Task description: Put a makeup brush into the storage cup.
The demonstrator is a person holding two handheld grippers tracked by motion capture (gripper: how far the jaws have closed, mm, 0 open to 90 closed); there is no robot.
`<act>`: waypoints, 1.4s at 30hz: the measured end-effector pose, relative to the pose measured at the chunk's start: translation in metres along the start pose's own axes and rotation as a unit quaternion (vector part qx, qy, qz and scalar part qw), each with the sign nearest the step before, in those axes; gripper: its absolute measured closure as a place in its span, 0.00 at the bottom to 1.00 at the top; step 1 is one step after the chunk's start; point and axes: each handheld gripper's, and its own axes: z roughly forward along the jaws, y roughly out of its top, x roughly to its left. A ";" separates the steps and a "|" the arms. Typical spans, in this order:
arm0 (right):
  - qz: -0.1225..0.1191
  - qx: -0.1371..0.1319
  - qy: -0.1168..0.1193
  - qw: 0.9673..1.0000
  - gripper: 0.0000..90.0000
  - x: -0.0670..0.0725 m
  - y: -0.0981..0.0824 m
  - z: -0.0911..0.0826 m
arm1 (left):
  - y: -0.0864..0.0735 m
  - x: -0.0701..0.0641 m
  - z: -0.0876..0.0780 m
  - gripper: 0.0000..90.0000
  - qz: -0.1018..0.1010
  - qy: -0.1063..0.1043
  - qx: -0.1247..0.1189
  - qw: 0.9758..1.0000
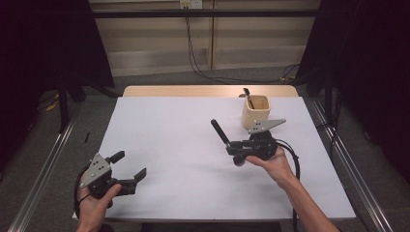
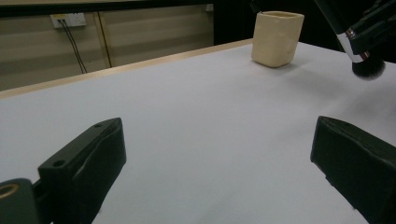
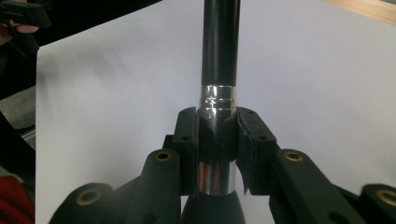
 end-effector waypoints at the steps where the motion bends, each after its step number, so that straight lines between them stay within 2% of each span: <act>1: -0.001 0.000 0.002 1.000 0.79 0.001 0.000 0.000 | 0.000 -0.001 0.001 0.04 0.001 -0.002 0.000 1.000; 9: -0.016 0.009 0.023 1.000 0.79 0.009 0.001 0.007 | 0.009 -0.008 0.006 0.04 0.013 -0.014 0.000 1.000; 13: -0.021 0.008 0.036 0.999 0.79 0.012 0.004 0.009 | 0.013 -0.012 0.011 0.03 0.018 -0.031 0.004 0.999; 16: -0.031 0.017 0.044 0.998 0.79 0.015 0.005 0.012 | 0.016 -0.016 0.016 0.03 0.025 -0.045 0.005 0.999; 27: -0.053 0.044 0.076 0.995 0.79 0.023 0.011 0.019 | 0.029 -0.034 0.032 0.04 0.050 -0.096 0.016 0.994; 31: -0.060 0.052 0.085 0.993 0.79 0.025 0.014 0.021 | 0.029 -0.036 0.040 0.04 0.040 -0.116 0.024 0.992; 36: -0.069 0.066 0.090 0.991 0.79 0.028 0.016 0.023 | 0.032 -0.039 0.048 0.04 0.041 -0.136 0.035 0.989; 42: -0.093 0.096 0.098 0.986 0.79 0.032 0.019 0.024 | 0.042 -0.045 0.052 0.03 0.053 -0.148 0.046 0.987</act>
